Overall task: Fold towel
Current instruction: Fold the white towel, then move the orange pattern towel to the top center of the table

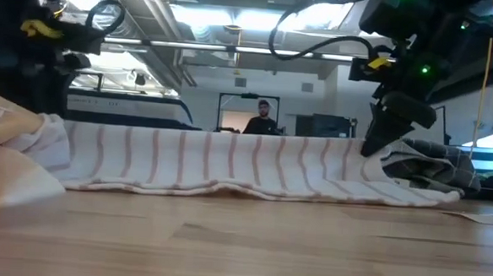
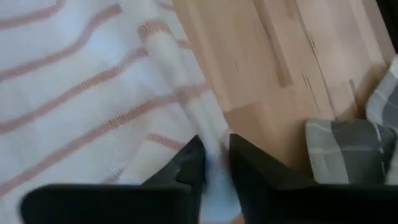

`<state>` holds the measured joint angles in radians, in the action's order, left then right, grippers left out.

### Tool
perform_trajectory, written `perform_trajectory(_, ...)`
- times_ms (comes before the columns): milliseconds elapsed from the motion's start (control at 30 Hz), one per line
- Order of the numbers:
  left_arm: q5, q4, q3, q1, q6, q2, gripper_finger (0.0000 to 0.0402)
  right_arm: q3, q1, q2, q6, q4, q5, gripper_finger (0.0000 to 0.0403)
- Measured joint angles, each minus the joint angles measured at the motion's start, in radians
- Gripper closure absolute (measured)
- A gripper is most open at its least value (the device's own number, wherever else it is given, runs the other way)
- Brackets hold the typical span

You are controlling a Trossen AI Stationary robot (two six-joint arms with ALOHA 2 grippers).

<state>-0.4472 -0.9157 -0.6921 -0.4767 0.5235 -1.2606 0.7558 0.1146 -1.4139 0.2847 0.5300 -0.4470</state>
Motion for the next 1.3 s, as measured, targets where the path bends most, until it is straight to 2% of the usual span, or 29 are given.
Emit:
perform_trajectory(133,0.072,-0.136,-0.096,-0.001,0.103,0.003,0.023,0.058,0.0,0.0,0.015,0.129,-0.003,0.0254)
perform_trajectory(267,0.116,-0.248,-0.181,-0.02,0.217,0.012,0.022,0.151,0.001,0.0,0.029,0.256,0.018,0.0198)
perform_trajectory(333,0.151,-0.273,-0.216,-0.034,0.277,0.018,0.0219,0.189,0.003,0.0,0.04,0.243,0.038,0.0177)
perform_trajectory(433,0.192,-0.256,-0.247,-0.068,0.391,0.029,0.0219,0.201,0.003,0.0,0.048,0.108,0.08,0.0157)
perform_trajectory(633,0.222,-0.113,-0.248,-0.188,0.63,0.032,0.0219,0.116,0.004,-0.047,-0.002,-0.301,0.185,0.0146)
perform_trajectory(767,0.223,-0.048,-0.205,-0.254,0.758,-0.003,0.0219,0.079,0.003,-0.129,-0.036,-0.464,0.212,0.0146)
perform_trajectory(933,0.223,0.036,-0.11,-0.275,0.905,-0.079,0.0219,0.078,0.003,-0.244,-0.086,-0.554,0.151,0.0146)
perform_trajectory(1133,0.225,0.15,-0.002,-0.239,0.935,-0.16,0.0222,0.078,0.003,-0.311,-0.11,-0.548,0.152,0.0146)
perform_trajectory(1200,0.227,0.177,0.025,-0.228,0.931,-0.185,0.0238,0.078,0.003,-0.318,-0.11,-0.548,0.152,0.0146)
perform_trajectory(1300,0.245,0.157,0.027,-0.209,0.932,-0.203,0.0294,0.078,0.003,-0.319,-0.111,-0.549,0.152,0.0146)
